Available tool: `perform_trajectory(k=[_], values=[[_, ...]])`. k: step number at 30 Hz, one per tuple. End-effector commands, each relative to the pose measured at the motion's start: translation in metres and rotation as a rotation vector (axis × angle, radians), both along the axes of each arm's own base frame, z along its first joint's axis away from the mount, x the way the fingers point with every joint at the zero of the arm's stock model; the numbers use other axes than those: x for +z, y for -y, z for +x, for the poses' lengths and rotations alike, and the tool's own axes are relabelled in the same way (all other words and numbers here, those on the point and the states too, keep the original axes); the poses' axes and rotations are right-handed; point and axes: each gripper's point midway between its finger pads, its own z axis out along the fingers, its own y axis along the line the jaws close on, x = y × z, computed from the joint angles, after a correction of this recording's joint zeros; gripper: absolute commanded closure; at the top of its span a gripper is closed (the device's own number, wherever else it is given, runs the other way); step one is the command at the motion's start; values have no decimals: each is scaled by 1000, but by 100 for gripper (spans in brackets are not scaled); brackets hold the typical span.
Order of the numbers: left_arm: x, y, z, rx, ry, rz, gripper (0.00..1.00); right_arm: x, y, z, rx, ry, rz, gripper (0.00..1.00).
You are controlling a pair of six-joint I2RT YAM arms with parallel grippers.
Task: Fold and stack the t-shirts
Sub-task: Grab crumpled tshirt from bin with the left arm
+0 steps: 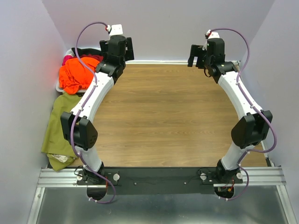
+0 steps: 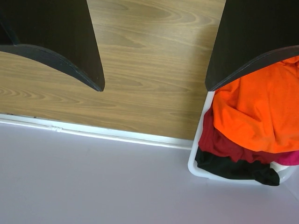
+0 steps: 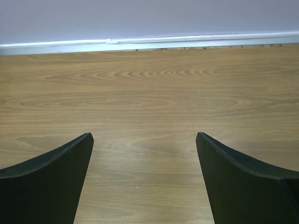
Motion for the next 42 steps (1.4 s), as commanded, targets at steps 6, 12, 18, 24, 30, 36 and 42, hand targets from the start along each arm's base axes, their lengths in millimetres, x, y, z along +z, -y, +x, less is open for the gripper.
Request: perform_trajectory(k=[6,12,18,24,30,36,42], values=[[16,0,2,3,49,0,2,-1,6,8,-21,5,-39,0],[8,-31,14,83,12,-31,2,-5,7,6,-25,-3,-38,0],[-46,-109,39,225,-144,-151,3,-19,1,9,-31,-38,3,0],[-98,-179,41,348,-238,-212,12,-32,-5,7,-15,-69,32,0],[-131,-195,43,381,-308,-197,14,-46,-8,2,-12,-108,59,0],[-152,-197,48,389,-358,-201,15,-52,-14,-4,6,-141,86,0],[-180,-199,47,394,-366,-216,21,-81,-12,2,-13,-193,57,2]])
